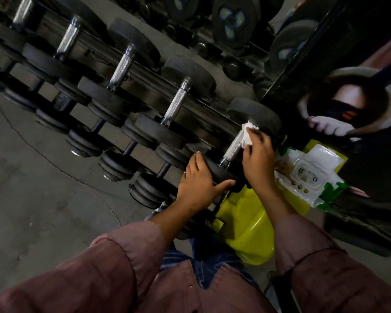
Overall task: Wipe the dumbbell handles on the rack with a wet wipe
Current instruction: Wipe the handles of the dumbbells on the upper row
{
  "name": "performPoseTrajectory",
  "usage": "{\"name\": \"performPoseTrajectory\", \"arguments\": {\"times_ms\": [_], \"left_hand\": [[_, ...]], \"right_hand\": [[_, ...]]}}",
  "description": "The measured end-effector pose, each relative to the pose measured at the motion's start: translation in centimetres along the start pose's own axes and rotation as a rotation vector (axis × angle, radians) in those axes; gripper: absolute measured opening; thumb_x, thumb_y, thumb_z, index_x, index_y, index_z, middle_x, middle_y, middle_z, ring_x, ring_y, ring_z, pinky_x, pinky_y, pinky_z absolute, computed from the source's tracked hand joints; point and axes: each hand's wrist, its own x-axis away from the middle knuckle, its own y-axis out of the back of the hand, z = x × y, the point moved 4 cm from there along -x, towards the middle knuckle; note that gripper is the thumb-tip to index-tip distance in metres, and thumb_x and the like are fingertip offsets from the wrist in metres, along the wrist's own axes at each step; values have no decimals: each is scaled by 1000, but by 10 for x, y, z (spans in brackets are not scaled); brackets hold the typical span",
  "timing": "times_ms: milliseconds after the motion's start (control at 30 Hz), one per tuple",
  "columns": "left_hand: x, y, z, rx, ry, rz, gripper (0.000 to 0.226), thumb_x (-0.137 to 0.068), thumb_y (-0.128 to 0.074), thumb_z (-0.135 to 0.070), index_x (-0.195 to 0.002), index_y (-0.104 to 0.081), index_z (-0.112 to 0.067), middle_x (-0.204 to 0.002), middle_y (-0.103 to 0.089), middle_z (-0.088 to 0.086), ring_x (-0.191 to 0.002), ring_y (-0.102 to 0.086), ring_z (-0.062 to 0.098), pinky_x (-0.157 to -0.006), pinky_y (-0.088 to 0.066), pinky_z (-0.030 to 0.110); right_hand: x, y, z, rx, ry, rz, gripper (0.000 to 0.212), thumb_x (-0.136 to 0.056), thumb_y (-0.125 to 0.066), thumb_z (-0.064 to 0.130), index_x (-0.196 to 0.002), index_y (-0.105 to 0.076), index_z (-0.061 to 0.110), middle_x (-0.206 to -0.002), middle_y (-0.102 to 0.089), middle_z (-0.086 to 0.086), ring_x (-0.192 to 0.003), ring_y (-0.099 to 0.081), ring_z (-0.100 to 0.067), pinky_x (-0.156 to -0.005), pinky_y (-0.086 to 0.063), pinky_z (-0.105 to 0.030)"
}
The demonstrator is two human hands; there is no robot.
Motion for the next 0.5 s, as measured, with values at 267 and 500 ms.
{"name": "performPoseTrajectory", "arguments": {"times_ms": [267,500], "left_hand": [[0,0,-1,3,12,13,133,-73,-54,-88,-161,3,-7,-170,-2,9,-157,-3,23,-126,-18,44],[0,-1,0,11,15,11,134,-72,-54,-89,-161,3,-7,-170,-2,10,-157,-4,23,-126,-19,45]], "right_hand": [[13,-24,-19,-307,-459,0,12,-90,-61,11,-94,-71,10,-87,-72,-5,-76,-61,-14,-68,-43,-28],[11,-31,-31,-612,-609,186,20,-82,-61,-6,-83,-69,12,-73,-66,0,-70,-57,-12,-69,-47,-31]]}}
